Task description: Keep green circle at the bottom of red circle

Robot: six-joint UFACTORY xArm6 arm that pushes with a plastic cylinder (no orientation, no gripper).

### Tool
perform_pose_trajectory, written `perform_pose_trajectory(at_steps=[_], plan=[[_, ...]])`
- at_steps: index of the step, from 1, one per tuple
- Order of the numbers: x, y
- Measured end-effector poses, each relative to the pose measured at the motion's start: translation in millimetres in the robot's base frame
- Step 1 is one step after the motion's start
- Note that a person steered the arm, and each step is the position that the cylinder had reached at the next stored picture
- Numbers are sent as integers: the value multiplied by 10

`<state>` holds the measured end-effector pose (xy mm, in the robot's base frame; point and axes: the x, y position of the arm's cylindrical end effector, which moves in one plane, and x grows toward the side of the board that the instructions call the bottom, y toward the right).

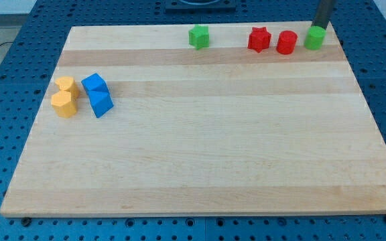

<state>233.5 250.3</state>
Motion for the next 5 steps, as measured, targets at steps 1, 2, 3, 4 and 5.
perform_pose_trajectory(at_steps=[1,2,3,4,5], plan=[[139,-304],[118,-371],[-96,69],[1,352],[267,237]])
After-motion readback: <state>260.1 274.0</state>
